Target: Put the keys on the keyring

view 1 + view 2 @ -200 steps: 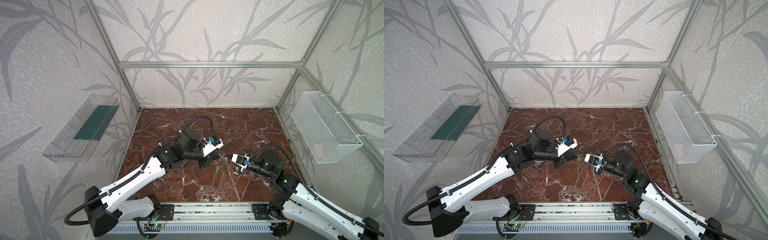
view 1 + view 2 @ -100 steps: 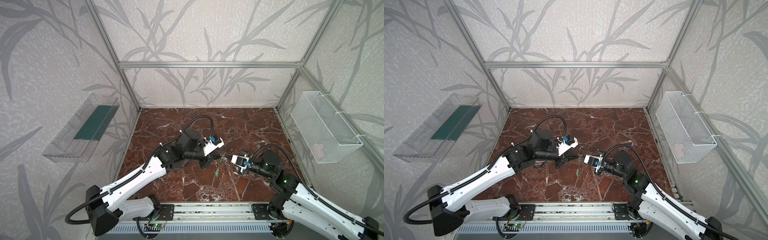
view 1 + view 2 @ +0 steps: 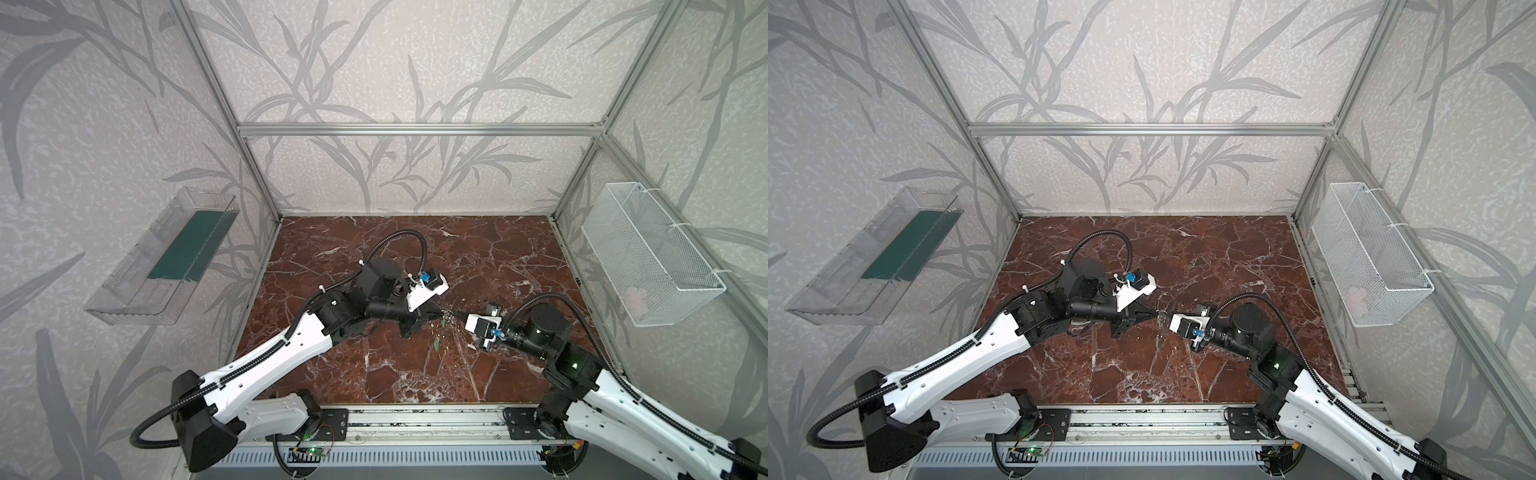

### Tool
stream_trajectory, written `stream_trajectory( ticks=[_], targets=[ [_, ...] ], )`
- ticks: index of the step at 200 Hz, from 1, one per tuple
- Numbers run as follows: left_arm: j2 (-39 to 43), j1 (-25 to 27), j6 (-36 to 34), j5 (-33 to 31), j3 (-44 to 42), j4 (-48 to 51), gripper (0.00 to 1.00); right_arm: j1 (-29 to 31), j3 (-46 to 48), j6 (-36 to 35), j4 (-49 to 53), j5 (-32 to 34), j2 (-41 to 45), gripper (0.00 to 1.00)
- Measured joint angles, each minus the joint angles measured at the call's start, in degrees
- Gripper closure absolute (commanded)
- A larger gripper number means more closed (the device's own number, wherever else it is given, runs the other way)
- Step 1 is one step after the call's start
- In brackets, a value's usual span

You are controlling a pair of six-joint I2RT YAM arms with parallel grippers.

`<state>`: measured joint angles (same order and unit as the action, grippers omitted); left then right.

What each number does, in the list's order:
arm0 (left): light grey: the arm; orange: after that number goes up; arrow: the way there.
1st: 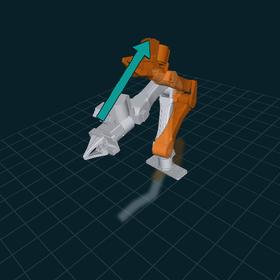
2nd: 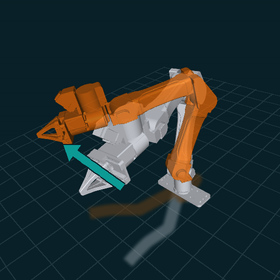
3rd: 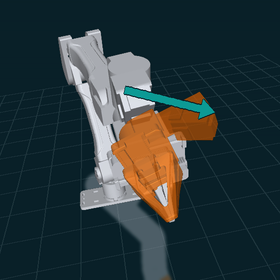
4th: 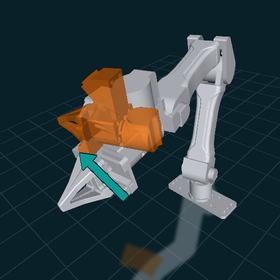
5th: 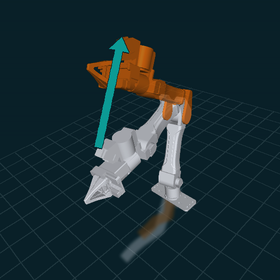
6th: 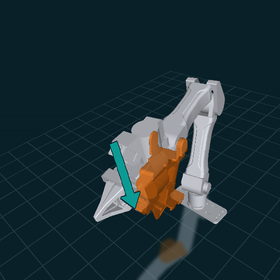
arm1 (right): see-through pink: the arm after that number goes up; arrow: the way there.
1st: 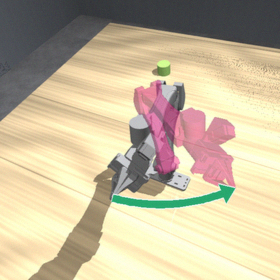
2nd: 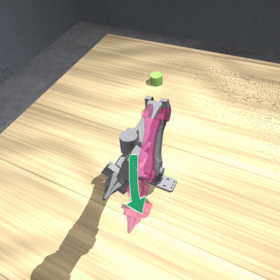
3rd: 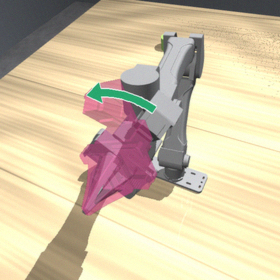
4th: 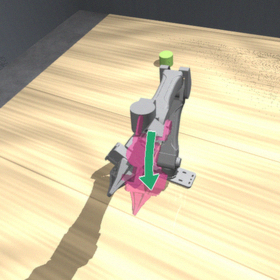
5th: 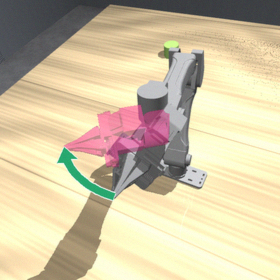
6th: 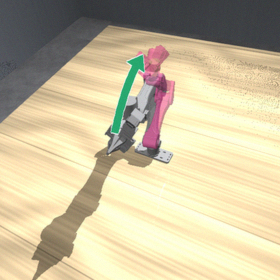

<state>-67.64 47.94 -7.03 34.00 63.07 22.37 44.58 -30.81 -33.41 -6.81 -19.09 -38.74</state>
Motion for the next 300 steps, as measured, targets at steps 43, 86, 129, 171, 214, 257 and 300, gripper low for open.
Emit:
stream_trajectory(
  ticks=[43, 86, 129, 171, 214, 257, 300],
  targets=[
    [0.02, 0.00, 0.59, 0.79, 0.00, -0.15, 1.00, 0.02, 0.00, -0.94, 1.05, -0.02, 0.00, 1.00],
    [0.04, -0.07, 0.72, 0.92, 0.00, -0.11, 1.00, 0.04, 0.13, -2.10, 1.55, -0.04, 0.22, 1.00],
    [0.04, -0.81, 1.66, 2.12, 0.00, -0.04, 1.00, 0.04, 0.55, -3.13, 1.55, -0.76, 1.16, 1.00],
    [0.04, -2.43, 3.72, 4.61, 0.00, -0.50, 1.00, 0.07, 0.70, -4.15, 1.46, -1.44, 1.90, 1.00],
    [-0.28, -3.15, 5.14, 7.08, 0.00, -0.61, 1.00, 0.04, 0.83, -4.57, 1.14, -2.03, 2.25, 1.00],
    [-1.88, -3.67, 6.25, 9.42, 0.00, -0.68, 1.00, -0.02, 3.78, -2.01, -3.21, -1.86, 2.54, 1.00],
    [-3.26, -4.63, 7.43, 11.34, -0.02, -1.14, 1.00, -0.33, 5.66, 1.14, -6.97, -1.68, 1.95, 1.00]
  ],
)
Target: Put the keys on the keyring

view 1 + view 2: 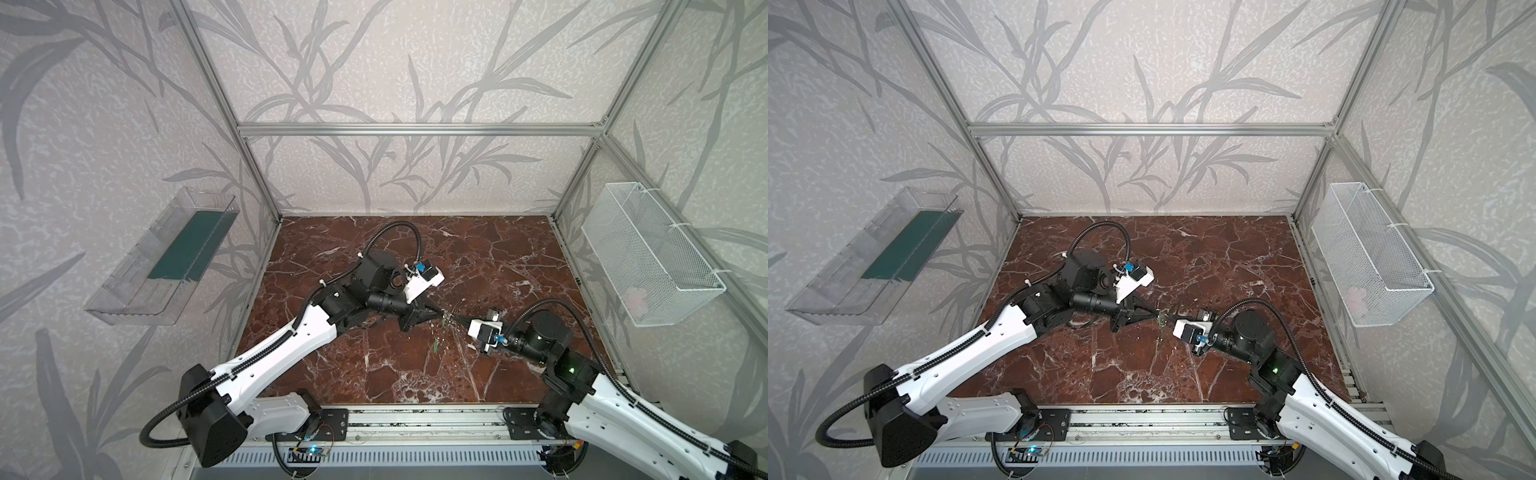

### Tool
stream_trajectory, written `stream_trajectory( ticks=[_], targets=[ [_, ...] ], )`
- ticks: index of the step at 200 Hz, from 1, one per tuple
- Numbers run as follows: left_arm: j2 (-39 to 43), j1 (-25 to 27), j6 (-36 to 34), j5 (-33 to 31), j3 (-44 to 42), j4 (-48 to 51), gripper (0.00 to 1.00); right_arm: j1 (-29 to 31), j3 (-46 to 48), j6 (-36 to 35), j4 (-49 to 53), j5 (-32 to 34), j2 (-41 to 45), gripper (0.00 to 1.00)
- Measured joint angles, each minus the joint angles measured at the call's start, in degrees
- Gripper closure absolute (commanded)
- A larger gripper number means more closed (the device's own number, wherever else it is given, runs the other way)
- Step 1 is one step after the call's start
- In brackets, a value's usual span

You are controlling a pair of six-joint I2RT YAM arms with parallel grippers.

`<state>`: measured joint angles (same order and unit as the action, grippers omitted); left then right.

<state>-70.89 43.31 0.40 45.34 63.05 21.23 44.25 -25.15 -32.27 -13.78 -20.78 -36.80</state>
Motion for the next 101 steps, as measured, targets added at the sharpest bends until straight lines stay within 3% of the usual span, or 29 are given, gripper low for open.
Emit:
stream_trajectory(
  ticks=[85, 101],
  targets=[
    [-0.94, -0.76, 2.12, 3.82, -0.22, -2.47, 1.00, 0.31, 1.03, 3.23, -6.45, -0.33, 0.33, 1.00],
    [-0.98, -0.94, 2.12, 4.13, -0.22, -2.62, 0.78, 0.31, 1.03, 3.67, -6.95, -0.33, 0.02, 1.00]
  ],
)
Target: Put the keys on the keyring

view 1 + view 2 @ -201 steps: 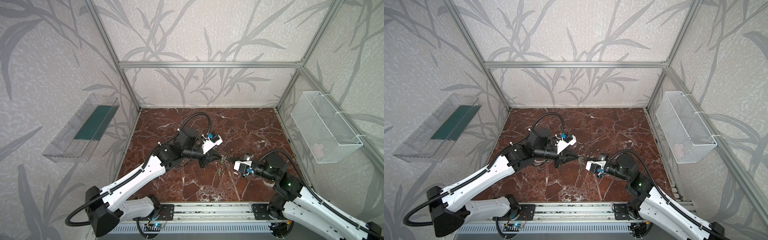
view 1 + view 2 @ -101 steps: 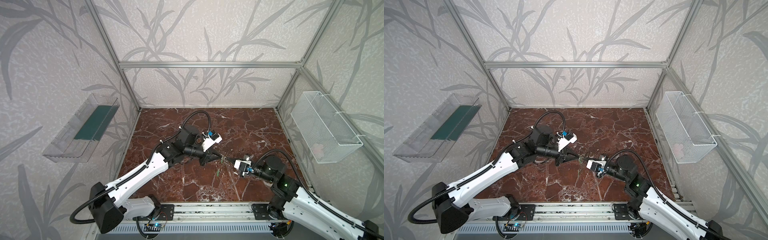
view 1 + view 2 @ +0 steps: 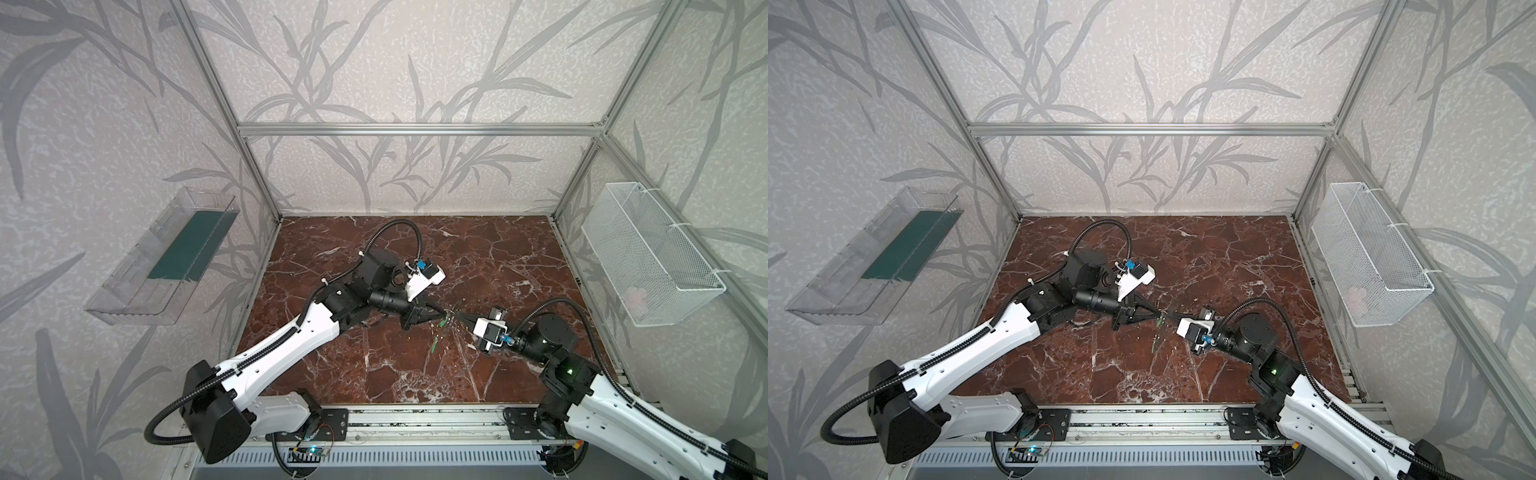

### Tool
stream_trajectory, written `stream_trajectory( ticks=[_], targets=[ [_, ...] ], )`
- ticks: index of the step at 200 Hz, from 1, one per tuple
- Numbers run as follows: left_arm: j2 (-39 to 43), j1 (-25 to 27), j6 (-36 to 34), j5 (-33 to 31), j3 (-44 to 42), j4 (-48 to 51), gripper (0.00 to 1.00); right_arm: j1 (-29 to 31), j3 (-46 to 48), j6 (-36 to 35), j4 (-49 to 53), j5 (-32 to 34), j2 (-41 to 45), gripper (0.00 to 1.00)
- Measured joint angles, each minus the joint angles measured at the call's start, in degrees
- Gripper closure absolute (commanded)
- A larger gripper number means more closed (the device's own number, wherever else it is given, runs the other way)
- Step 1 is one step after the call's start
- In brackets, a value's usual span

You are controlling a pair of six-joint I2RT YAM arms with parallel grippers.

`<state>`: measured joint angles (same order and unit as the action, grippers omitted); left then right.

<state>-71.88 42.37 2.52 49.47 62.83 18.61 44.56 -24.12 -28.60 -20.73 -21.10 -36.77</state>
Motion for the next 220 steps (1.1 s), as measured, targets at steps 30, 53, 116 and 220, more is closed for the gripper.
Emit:
stream_trajectory(
  ticks=[30, 53, 116, 220],
  targets=[
    [0.94, -0.13, -2.45, -1.75, -0.98, -0.39, 0.66, 0.22, 0.13, 0.48, -0.68, -1.29, -0.04, 1.00],
    [4.55, -0.13, -5.27, -4.72, -3.78, -0.94, 0.66, 0.24, 0.26, 0.94, -0.92, -1.70, -0.28, 1.00],
    [12.81, 0.66, -14.64, -7.91, -8.96, -8.00, 0.68, 0.26, 0.26, 2.47, -1.33, -3.21, -2.27, 1.00],
    [8.07, 2.67, -22.73, -7.23, -7.32, -8.72, 0.82, 0.28, 0.20, 4.09, -1.64, -5.38, -3.21, 1.00]
  ],
)
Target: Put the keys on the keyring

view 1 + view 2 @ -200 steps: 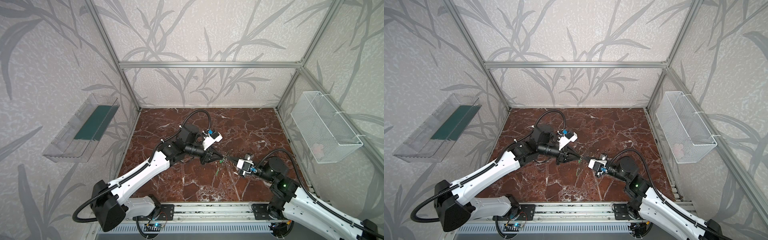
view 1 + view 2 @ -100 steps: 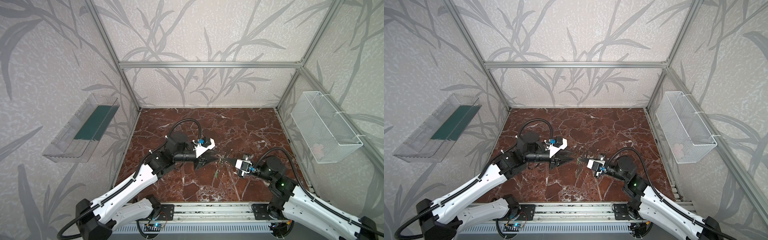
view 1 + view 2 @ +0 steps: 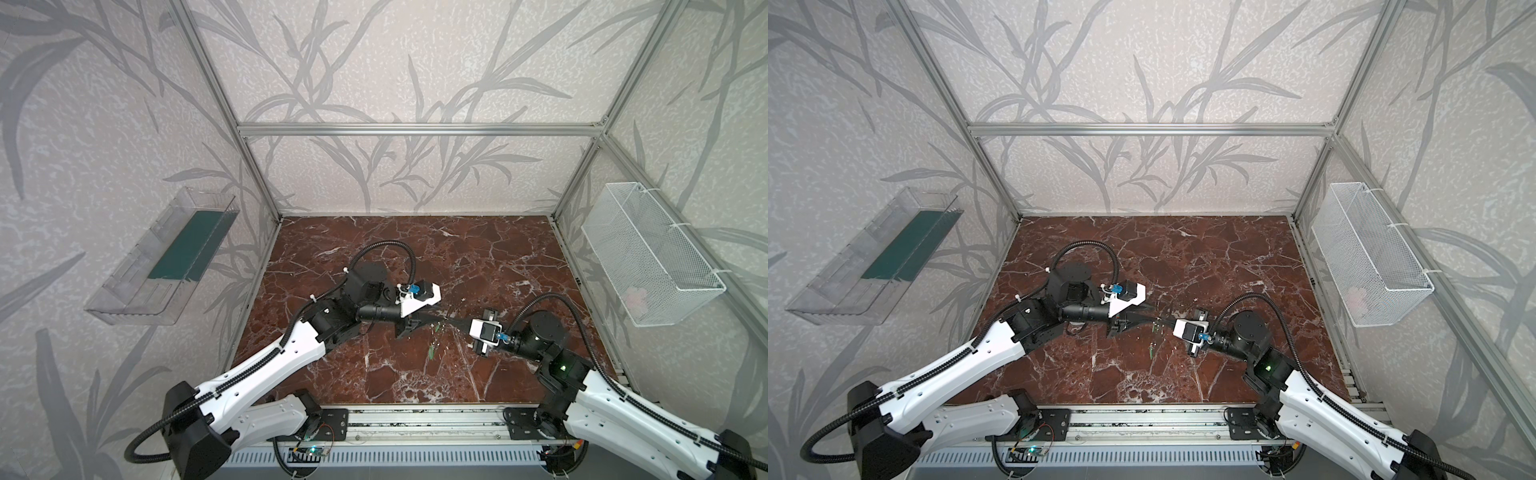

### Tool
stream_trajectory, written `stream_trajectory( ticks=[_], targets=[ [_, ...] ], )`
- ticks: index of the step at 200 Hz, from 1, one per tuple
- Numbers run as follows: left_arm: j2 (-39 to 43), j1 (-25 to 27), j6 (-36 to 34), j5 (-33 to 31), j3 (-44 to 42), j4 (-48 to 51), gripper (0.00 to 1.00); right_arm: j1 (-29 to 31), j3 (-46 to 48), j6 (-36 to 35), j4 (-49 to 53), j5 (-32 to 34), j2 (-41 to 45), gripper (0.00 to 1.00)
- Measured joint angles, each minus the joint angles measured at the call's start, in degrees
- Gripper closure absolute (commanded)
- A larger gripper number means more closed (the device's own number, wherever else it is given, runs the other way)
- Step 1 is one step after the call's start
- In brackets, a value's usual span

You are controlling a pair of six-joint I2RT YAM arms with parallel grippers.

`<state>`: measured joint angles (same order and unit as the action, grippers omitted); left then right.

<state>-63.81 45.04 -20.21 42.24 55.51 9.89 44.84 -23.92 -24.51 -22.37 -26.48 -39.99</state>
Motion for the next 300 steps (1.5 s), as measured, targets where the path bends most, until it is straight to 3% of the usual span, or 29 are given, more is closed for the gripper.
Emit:
stream_trajectory(
  ticks=[37, 62, 89, 139, 207, 300],
  targets=[
    [-0.59, 0.68, -1.38, 0.50, 0.94, 1.01, 0.88, 0.00, -0.02, 0.55, -0.02, -0.24, -0.11, 1.00],
    [-0.92, 1.07, -2.62, 1.11, 1.79, 2.71, 1.00, -0.07, -0.02, 0.98, 0.02, -0.11, -0.22, 1.00],
    [-1.64, 1.42, -4.52, 0.87, 3.52, 5.68, 1.00, -0.07, -0.02, 1.62, 0.09, -0.17, -0.44, 1.00],
    [-6.12, 2.78, -5.95, -2.80, 12.46, 16.57, 1.00, -0.02, -1.14, 1.44, 3.61, 2.78, 0.46, 0.77],
    [-12.28, 5.88, -7.30, -8.41, 25.07, 30.32, 1.00, 0.00, -2.89, -0.15, 11.39, 6.19, 3.87, 0.74],
    [-14.80, 10.16, -9.90, -16.87, 30.51, 37.53, 1.00, 0.00, -3.48, 3.54, 13.20, 3.06, 3.91, 0.75]
  ],
)
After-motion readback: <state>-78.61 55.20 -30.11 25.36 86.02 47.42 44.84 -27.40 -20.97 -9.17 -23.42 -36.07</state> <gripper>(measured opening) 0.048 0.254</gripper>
